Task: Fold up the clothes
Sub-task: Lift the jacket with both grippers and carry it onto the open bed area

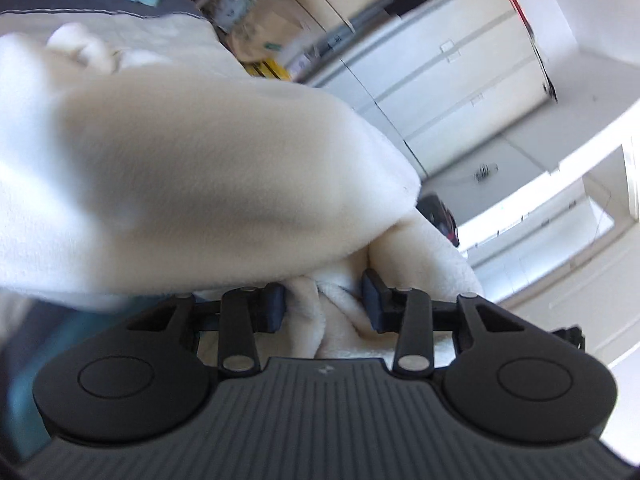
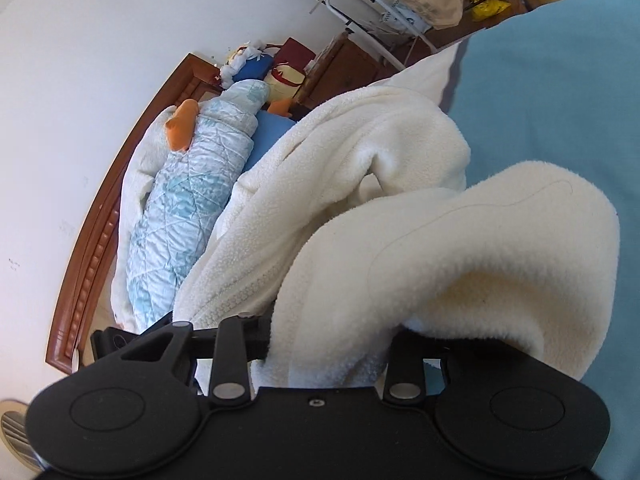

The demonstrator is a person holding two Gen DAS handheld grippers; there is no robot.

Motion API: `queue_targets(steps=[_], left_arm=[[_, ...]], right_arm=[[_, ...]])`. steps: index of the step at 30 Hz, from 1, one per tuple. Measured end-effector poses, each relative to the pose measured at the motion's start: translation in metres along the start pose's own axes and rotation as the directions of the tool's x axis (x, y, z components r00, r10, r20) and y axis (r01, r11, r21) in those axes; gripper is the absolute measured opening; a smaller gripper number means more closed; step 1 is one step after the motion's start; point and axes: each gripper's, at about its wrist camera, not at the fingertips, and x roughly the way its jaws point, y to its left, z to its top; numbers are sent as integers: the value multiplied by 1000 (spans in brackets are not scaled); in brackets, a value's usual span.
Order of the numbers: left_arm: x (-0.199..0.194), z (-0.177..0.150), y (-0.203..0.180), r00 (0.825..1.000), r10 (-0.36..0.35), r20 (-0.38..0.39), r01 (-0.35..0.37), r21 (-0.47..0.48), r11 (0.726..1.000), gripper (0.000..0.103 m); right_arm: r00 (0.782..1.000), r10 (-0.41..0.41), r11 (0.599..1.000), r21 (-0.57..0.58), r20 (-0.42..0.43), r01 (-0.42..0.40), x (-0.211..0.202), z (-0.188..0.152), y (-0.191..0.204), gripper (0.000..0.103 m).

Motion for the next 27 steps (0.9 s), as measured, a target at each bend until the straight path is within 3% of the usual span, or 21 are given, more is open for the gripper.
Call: queue_targets(steps=[6, 10, 13, 16, 21, 23, 25, 26, 27], left_arm=[[-1, -45, -80, 1000, 30, 8, -31, 94, 995, 36], [-3, -66, -133, 999, -39, 6, 38, 155, 987, 36], [-3, -78, -175, 996, -92, 11, 88, 205, 975, 36], [-8, -95, -218, 994, -104, 38, 92, 247, 965, 36], [14, -105, -292, 988, -133, 80, 94, 370, 924, 36], [27, -102, -322, 986, -135, 92, 84, 428, 900, 36], [46, -93, -353, 991, -108, 84, 55, 479, 876, 38], [63, -85, -360, 994, -78, 83, 28, 488, 872, 39], [85, -76, -360, 997, -37, 74, -3, 481, 877, 40]], right_arm=[[999, 5, 1000, -22, 33, -4, -89, -22, 0, 40], [994, 11, 995, -102, 105, -1, -156, -18, 13, 40], [979, 72, 990, -129, 191, -48, -206, -11, 25, 40], [955, 146, 987, -107, 257, -122, -253, -5, 30, 40], [925, 121, 974, -223, 361, -40, -315, 12, 52, 40], [903, 113, 975, -221, 415, -20, -335, 26, 51, 40], [862, 51, 983, -176, 505, 45, -348, 46, 41, 40], [835, 6, 985, -148, 551, 91, -354, 56, 36, 43], [783, -117, 969, -102, 611, 224, -355, 66, 27, 45]])
